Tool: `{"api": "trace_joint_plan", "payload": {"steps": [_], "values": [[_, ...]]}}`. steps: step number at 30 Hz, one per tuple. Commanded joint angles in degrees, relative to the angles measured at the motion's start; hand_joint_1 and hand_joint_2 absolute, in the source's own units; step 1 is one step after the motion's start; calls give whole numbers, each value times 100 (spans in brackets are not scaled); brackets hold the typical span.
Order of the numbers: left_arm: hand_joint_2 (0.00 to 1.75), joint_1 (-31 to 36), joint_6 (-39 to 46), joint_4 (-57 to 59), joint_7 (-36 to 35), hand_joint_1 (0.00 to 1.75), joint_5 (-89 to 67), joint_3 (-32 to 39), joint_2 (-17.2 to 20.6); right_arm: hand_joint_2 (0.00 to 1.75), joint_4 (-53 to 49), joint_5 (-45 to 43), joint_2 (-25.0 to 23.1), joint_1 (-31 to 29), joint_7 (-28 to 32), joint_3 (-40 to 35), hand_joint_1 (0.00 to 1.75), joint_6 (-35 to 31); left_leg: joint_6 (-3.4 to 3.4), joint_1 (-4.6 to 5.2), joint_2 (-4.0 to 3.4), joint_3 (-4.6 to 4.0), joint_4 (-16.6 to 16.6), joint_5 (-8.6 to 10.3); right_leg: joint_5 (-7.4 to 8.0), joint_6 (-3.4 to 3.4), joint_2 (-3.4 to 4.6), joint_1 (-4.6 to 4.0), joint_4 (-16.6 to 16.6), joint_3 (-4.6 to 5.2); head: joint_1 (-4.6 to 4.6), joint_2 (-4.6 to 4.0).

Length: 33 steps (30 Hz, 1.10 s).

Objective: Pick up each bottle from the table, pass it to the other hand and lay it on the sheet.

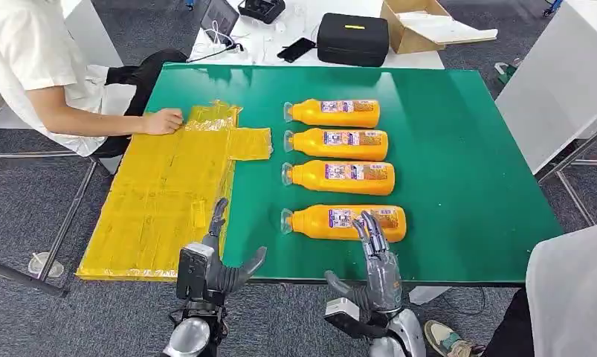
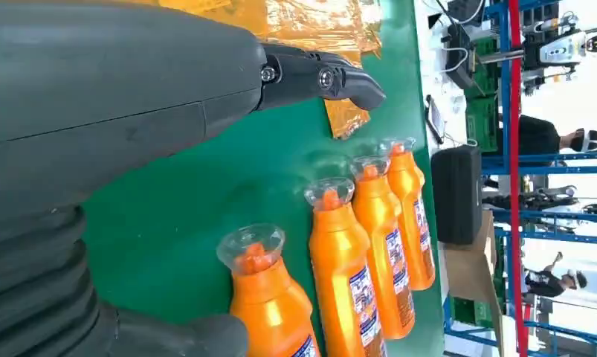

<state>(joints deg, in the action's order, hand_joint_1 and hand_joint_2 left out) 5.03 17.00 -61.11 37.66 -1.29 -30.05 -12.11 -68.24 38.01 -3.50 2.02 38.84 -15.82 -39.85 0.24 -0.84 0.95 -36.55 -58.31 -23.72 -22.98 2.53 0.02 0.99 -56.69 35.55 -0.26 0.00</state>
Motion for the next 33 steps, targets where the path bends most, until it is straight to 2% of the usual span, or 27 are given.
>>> {"api": "trace_joint_plan", "payload": {"steps": [1,6,8,9,11,12,13,16,21,22,24,33], "values": [[175,185,-16,253,-46,0,-24,-143,75,175,-10,945,393,-166,-439,206,0,-15,4,0,-6,24,3,-7,-6,-8,-1,-3,5,-25,0,0],[175,502,11,374,-77,0,158,-193,-88,175,57,1257,1075,-675,-1036,13,0,106,9,4,-6,19,-5,-7,-4,-6,-3,1,0,-23,0,0],[175,547,51,427,-71,0,224,-206,-109,175,134,1328,1238,-817,-1224,-41,0,275,13,3,-19,31,-10,-12,-4,-9,7,-2,2,-35,0,0],[175,567,79,465,-59,0,237,-219,-132,175,209,1333,1329,-913,-1307,-63,0,429,7,8,-5,3,-1,2,6,2,1,6,2,-5,2,0],[175,601,67,502,-33,0,298,-287,-149,175,397,1508,1434,-1116,-1481,-135,0,537,13,10,-15,27,-3,-4,5,-1,5,5,5,-29,0,2],[175,607,51,504,-31,0,302,-316,-152,175,481,1501,1442,-1209,-1488,-160,0,591,11,12,-9,8,-1,4,10,6,5,11,3,-9,0,0],[175,606,50,499,-32,0,310,-339,-161,175,550,1477,1411,-1317,-1512,-176,0,668,14,10,-25,34,-4,-6,6,-3,13,6,6,-34,0,0],[175,647,54,513,-58,0,319,-410,-157,175,831,1571,1329,-1591,-1598,-337,0,765,11,12,-31,24,-2,-3,11,1,22,10,4,-19,-2,0],[175,680,30,537,-60,0,319,-437,-159,175,918,1575,1264,-1681,-1596,-412,0,805,11,10,-25,31,1,-4,8,1,15,7,8,-28,2,0],[175,685,7,543,-61,0,318,-465,-145,175,1033,1599,1266,-1740,-1635,-442,0,803,10,12,-9,8,1,5,11,9,6,12,4,-8,0,0],[175,679,8,537,-72,0,308,-485,-132,175,1093,1585,1289,-1765,-1669,-462,0,824,12,11,-30,36,0,-8,6,0,21,8,7,-32,0,0],[175,658,-65,467,-135,0,300,-556,-101,175,1345,1499,1377,-1902,-1961,-657,0,1411,11,10,-18,30,0,-5,5,0,11,8,6,-31,0,0]]}}
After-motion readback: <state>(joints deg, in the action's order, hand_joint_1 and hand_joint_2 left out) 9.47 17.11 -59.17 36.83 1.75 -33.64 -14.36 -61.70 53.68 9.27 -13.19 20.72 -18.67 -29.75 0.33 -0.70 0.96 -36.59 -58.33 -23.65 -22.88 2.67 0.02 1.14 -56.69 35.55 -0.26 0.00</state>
